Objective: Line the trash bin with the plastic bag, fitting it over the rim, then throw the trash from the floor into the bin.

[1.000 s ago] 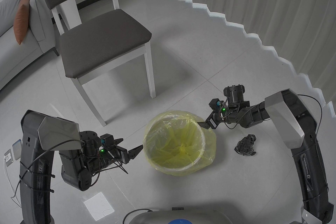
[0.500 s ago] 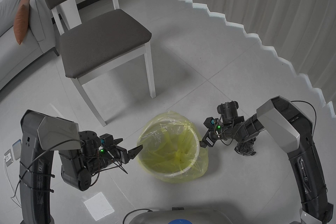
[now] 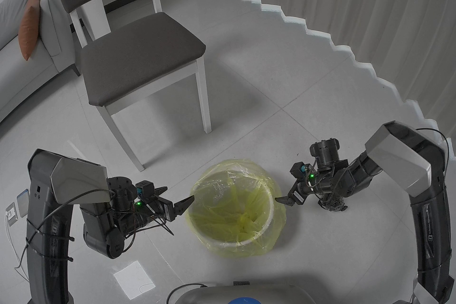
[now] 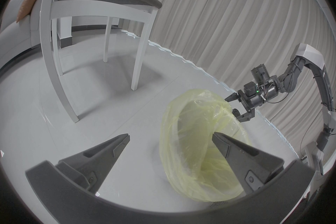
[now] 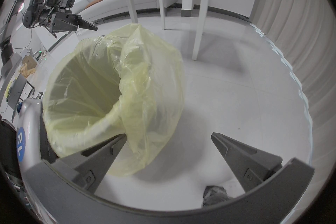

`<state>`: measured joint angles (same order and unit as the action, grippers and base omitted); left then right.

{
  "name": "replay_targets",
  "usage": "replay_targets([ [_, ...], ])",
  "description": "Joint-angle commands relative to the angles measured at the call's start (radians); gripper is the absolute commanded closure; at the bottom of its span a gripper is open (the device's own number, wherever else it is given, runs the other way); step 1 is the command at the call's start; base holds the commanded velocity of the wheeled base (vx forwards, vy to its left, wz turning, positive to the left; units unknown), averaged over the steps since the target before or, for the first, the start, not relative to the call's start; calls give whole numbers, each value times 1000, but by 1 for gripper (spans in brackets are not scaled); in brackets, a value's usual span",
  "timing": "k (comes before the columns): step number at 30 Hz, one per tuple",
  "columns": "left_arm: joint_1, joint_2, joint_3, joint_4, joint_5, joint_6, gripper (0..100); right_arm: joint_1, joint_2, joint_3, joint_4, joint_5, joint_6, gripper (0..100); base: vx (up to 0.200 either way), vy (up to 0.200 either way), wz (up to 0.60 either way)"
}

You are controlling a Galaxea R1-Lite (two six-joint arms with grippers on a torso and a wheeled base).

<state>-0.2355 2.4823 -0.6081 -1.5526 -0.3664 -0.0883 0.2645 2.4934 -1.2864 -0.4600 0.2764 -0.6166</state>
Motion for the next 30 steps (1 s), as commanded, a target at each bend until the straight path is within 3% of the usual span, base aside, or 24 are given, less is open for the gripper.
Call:
replay_targets([
  [1, -5, 0, -2, -18, 0, -1, 0, -76, -100, 73, -32, 1, -28, 0, 0, 0, 0],
  [8, -4, -8, 22, -18, 3, -1, 0, -102, -131, -50, -25, 9, -18, 0, 0, 0, 0],
  [15, 5, -42, 53, -18, 1, -1, 0, -28, -107, -182, -16, 10, -9, 0, 0, 0, 0],
  [30, 5, -53, 54, -18, 1, -1, 0, 75, -16, -294, -20, 21, -8, 0, 0, 0, 0],
])
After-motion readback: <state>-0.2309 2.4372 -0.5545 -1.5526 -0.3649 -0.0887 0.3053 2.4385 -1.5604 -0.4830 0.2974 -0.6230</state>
